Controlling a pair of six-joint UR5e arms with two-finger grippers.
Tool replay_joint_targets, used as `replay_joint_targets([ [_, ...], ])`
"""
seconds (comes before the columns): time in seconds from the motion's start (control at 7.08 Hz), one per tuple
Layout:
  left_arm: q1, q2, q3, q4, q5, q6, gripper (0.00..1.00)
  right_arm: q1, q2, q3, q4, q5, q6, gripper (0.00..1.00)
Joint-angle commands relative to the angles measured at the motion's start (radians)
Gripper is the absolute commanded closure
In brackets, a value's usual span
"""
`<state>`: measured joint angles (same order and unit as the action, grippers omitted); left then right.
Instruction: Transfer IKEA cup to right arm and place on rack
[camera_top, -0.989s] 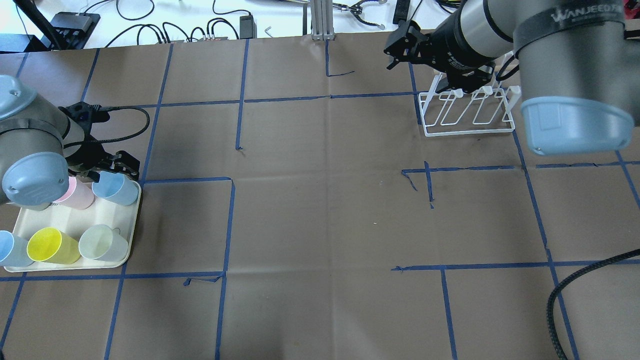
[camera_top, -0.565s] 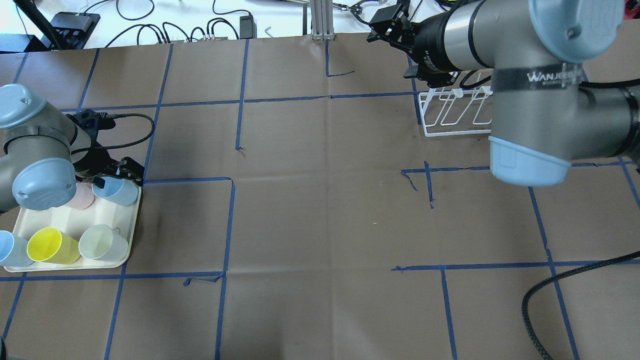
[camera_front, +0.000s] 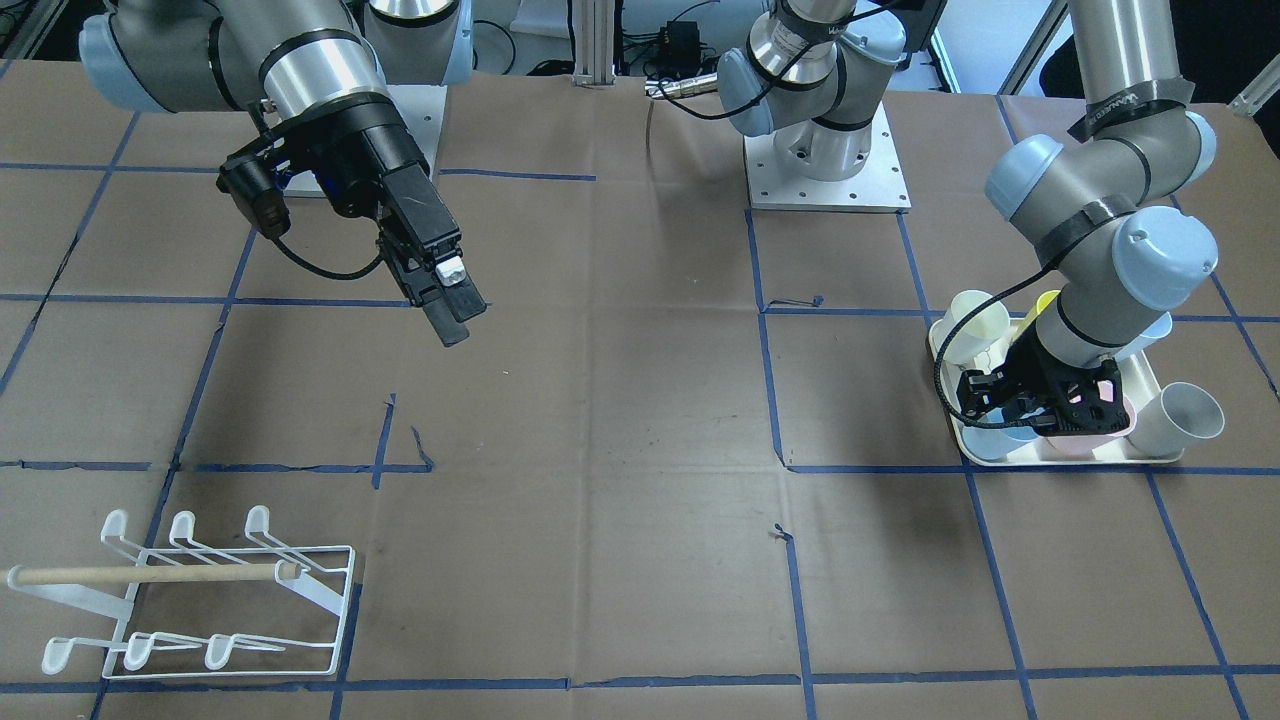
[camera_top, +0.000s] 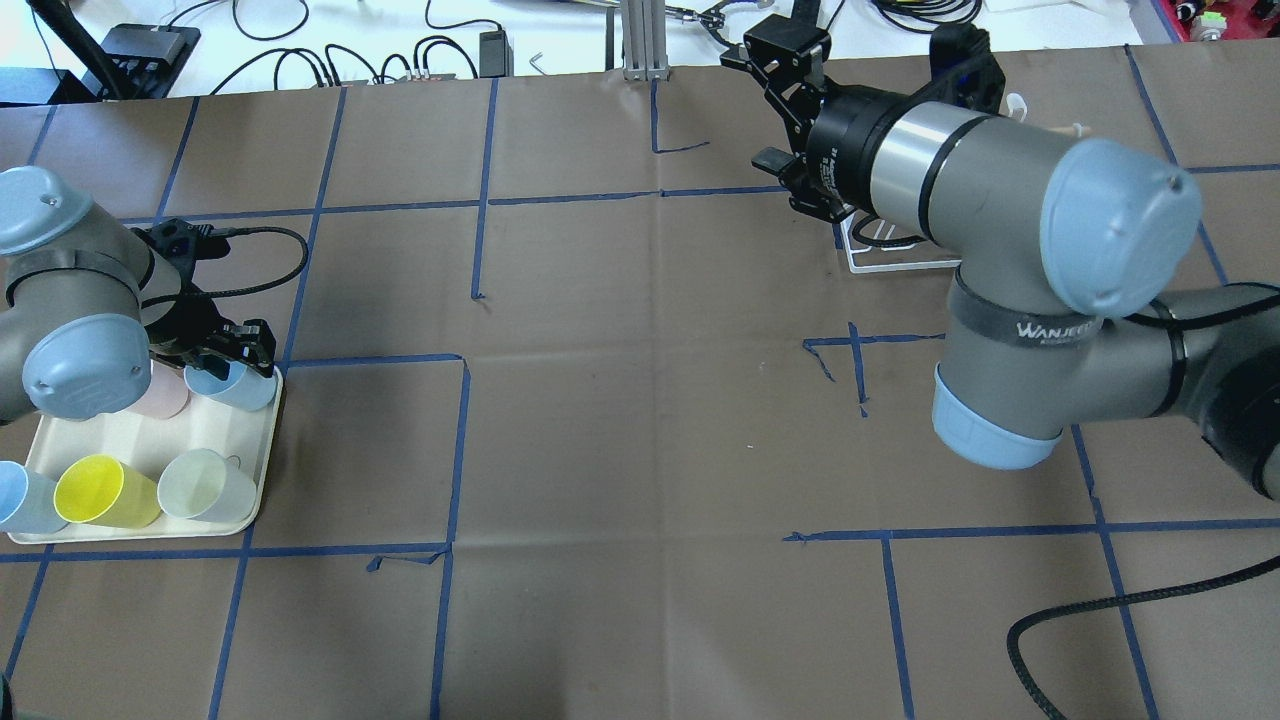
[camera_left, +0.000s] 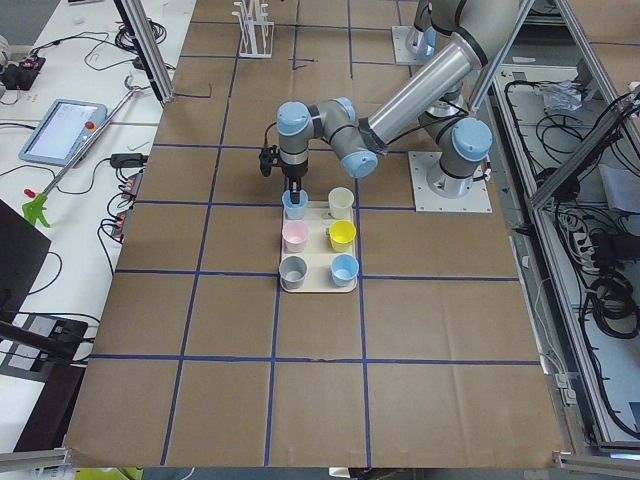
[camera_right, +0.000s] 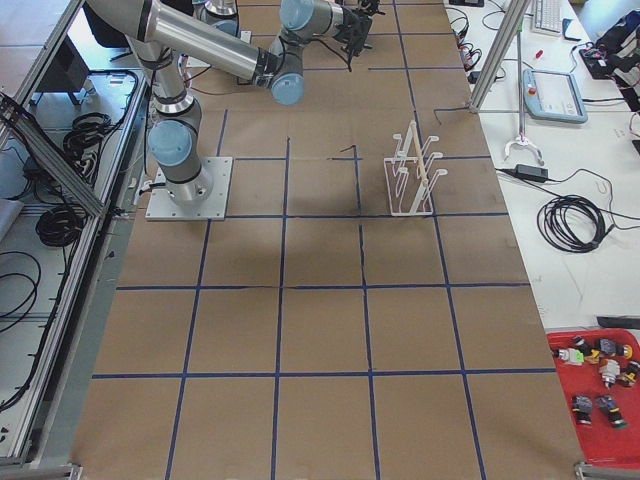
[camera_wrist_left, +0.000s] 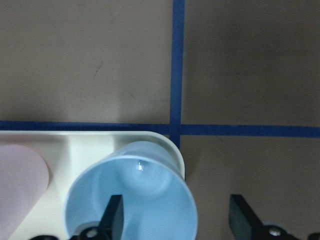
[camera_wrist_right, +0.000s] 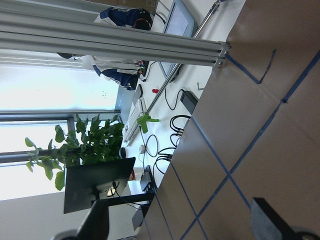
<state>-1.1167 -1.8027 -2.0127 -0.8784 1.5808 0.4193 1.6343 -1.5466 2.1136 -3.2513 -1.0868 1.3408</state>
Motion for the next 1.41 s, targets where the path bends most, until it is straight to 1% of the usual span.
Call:
replay_joint_targets([
  [0.0, 0.000, 0.009, 0.011, -0.004, -0.010, -0.005, 1.00, 0.065, 0.031, 0.057, -0.191, -0.004, 0.175, 0.00],
  [0.14, 0.001, 0.025, 0.017, -0.011, -0.005, -0.005, 1.00, 0.082, 0.046, 0.057, -0.252, -0.019, 0.192, 0.00],
  [0.28, 0.000, 0.055, 0.050, -0.061, -0.002, -0.004, 1.00, 0.082, 0.054, 0.059, -0.295, -0.045, 0.242, 0.00],
  [0.42, -0.002, 0.093, 0.130, -0.191, -0.001, -0.004, 1.00, 0.084, 0.057, 0.060, -0.298, -0.053, 0.285, 0.00],
  [0.57, -0.003, 0.121, 0.250, -0.361, -0.001, -0.004, 1.00, 0.084, 0.060, 0.065, -0.295, -0.044, 0.288, 0.00],
  [0.71, -0.008, 0.117, 0.376, -0.505, -0.004, -0.005, 1.00, 0.084, 0.066, 0.063, -0.295, -0.054, 0.291, 0.00],
  [0.85, -0.011, 0.093, 0.475, -0.589, -0.012, -0.007, 1.00, 0.084, 0.074, 0.063, -0.298, -0.057, 0.290, 0.00],
  [0.99, -0.015, 0.089, 0.497, -0.590, -0.037, 0.001, 1.00, 0.084, 0.074, 0.063, -0.294, -0.058, 0.288, 0.00],
  [1.13, -0.017, 0.089, 0.493, -0.565, -0.142, 0.007, 1.00, 0.085, 0.074, 0.062, -0.294, -0.056, 0.290, 0.00],
  [1.27, -0.024, 0.089, 0.488, -0.506, -0.268, 0.007, 1.00, 0.085, 0.073, 0.063, -0.291, -0.056, 0.291, 0.00],
])
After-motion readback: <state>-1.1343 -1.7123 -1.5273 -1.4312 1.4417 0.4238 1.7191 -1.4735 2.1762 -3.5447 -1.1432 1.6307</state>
